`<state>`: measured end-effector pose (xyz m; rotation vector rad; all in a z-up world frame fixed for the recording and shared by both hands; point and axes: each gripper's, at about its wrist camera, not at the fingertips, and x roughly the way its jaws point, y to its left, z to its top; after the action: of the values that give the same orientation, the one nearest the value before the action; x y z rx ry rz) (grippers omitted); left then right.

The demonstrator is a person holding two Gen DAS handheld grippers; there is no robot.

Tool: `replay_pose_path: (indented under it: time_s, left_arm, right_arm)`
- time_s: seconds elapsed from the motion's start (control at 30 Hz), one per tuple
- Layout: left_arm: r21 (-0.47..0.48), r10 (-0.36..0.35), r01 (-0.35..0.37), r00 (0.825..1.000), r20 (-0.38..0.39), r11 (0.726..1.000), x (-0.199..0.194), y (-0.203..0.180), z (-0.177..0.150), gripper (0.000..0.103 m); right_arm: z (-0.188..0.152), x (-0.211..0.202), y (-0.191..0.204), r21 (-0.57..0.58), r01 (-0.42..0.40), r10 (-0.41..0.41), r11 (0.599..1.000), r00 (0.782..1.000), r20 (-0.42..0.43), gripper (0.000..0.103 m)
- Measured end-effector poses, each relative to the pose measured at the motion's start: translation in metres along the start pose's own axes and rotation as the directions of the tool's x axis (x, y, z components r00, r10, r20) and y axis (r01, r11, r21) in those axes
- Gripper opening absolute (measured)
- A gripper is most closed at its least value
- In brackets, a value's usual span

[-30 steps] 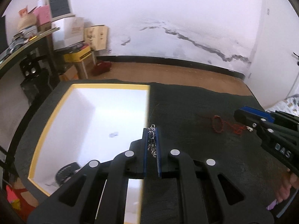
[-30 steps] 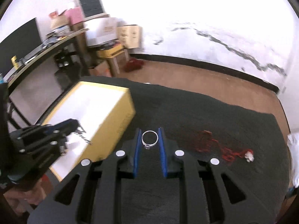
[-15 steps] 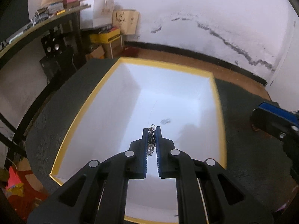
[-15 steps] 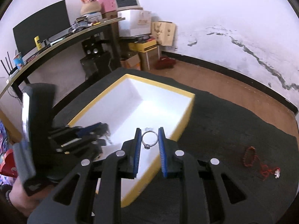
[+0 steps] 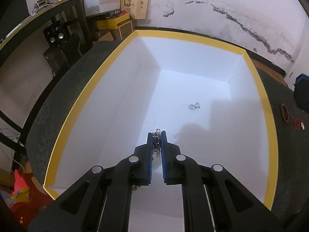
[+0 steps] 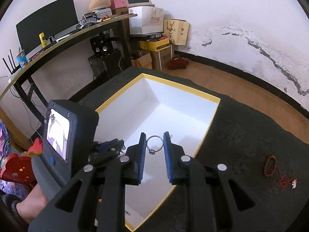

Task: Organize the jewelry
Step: 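Carry the necklace and ring over the white box with both tools, then open both tools to drop the necklace and ring into the box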

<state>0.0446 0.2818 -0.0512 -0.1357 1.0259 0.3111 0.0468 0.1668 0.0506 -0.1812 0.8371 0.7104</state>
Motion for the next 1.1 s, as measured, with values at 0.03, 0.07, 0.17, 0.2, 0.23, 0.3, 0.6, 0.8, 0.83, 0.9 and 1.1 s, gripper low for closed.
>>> replay_pose_path:
  time_s: [0.03, 0.07, 0.17, 0.2, 0.23, 0.3, 0.6, 0.8, 0.83, 0.9, 1.1]
  left_arm:
    - [0.000, 0.000, 0.000, 1.000, -0.004, 1.000, 0.001, 0.001, -0.001, 0.008]
    - [0.001, -0.001, 0.001, 1.000, -0.007, 1.000, 0.002, 0.001, -0.001, 0.008]
    - [0.004, -0.002, 0.002, 1.000, -0.012, 1.000, 0.003, 0.003, -0.002, 0.008]
    - [0.006, -0.003, 0.003, 1.000, -0.010, 1.000, 0.003, 0.003, -0.001, 0.008]
    - [0.005, -0.002, 0.002, 1.000, -0.008, 1.000, 0.001, 0.002, -0.002, 0.008]
    - [0.004, -0.009, 0.009, 1.000, 0.000, 1.000, -0.001, 0.001, -0.001, 0.008]
    - [-0.012, -0.035, 0.036, 0.998, 0.056, 0.999, -0.022, -0.002, -0.001, 0.090]
    - [-0.031, -0.050, 0.053, 0.995, 0.087, 0.998, -0.041, 0.007, -0.001, 0.091]
    - [-0.037, -0.051, 0.055, 0.994, 0.098, 0.998, -0.045, 0.012, 0.000, 0.091]
    - [-0.066, -0.037, 0.045, 0.992, 0.125, 0.997, -0.055, 0.024, 0.001, 0.091]
    - [-0.263, 0.033, 0.020, 0.980, 0.194, 0.965, -0.073, 0.082, 0.007, 0.091]
  right_arm:
    - [0.000, 0.001, 0.000, 0.001, -0.002, 0.002, 1.000, 1.000, 0.000, 0.019]
    - [0.000, 0.001, 0.000, 0.001, -0.002, 0.002, 1.000, 1.000, -0.001, 0.019]
    - [0.000, 0.002, 0.001, 0.000, 0.001, -0.001, 1.000, 1.000, -0.005, 0.019]
    - [0.000, 0.002, 0.001, 0.000, 0.002, -0.002, 1.000, 1.000, -0.004, 0.019]
    - [0.000, 0.002, 0.001, 0.001, 0.003, -0.003, 1.000, 1.000, -0.003, 0.019]
    - [0.001, 0.001, 0.001, 0.002, 0.006, -0.006, 1.000, 1.000, 0.002, 0.019]
    - [0.002, 0.001, -0.003, 0.017, 0.011, -0.011, 1.000, 1.000, 0.008, 0.019]
    - [0.009, 0.016, -0.004, 0.008, 0.022, -0.022, 1.000, 1.000, -0.013, 0.019]
    - [0.011, 0.022, -0.003, 0.005, 0.024, -0.024, 1.000, 0.999, -0.021, 0.019]
    - [0.013, 0.036, -0.003, 0.005, 0.020, -0.020, 1.000, 0.999, -0.048, 0.019]
    - [0.011, 0.089, -0.006, 0.009, 0.026, -0.024, 1.000, 0.988, -0.155, 0.019]
